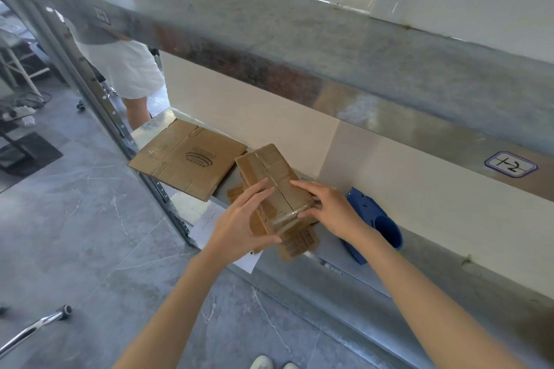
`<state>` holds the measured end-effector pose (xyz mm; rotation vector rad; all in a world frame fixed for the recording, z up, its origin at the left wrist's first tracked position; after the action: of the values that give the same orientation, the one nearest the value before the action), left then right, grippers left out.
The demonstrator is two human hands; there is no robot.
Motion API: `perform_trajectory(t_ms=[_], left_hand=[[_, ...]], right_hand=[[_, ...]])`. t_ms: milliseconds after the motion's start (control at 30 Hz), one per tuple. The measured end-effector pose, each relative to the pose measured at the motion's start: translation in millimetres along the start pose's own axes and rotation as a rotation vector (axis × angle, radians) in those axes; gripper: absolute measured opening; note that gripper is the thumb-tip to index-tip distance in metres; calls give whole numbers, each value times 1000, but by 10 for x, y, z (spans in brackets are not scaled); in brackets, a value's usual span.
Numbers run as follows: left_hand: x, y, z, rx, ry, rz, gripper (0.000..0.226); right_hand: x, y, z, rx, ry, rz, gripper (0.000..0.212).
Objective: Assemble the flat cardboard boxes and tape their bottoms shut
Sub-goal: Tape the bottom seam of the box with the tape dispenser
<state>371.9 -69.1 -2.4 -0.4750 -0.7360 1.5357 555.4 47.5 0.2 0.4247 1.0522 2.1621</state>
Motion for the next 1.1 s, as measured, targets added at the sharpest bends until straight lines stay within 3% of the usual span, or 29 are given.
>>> perform_trajectory(t_ms=[333,533,867,933,1033,1100], left_hand=[[496,361,560,91,-48,130,95],[826,505,532,-4,120,132,88],[577,660,475,-135,-34,86,69],[516,713,485,-177,-40,104,62],[470,804,523,-248,4,110,58],[475,883,573,-313,69,105,60]], right_hand=[[14,39,91,-91,106,-8,73],[-167,124,47,-177,-104,-87,75],[-443,377,-368,-124,-621,-323,51],[-429,416,-489,-60,-637,-367,62],[-374,507,-619,-166,-548,-447,95],[-333,529,-646,-237,-542,-479,96]])
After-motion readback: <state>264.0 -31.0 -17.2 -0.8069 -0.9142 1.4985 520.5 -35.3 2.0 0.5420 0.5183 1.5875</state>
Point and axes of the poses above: each hand's wrist, its own x-axis towards the middle knuckle, its own z-axis out of the back of the hand, y = z × x, the point moved 4 cm from there along x, towards the middle knuckle, and after that the axes turned 5 degrees about z, right-handed, at the moved point
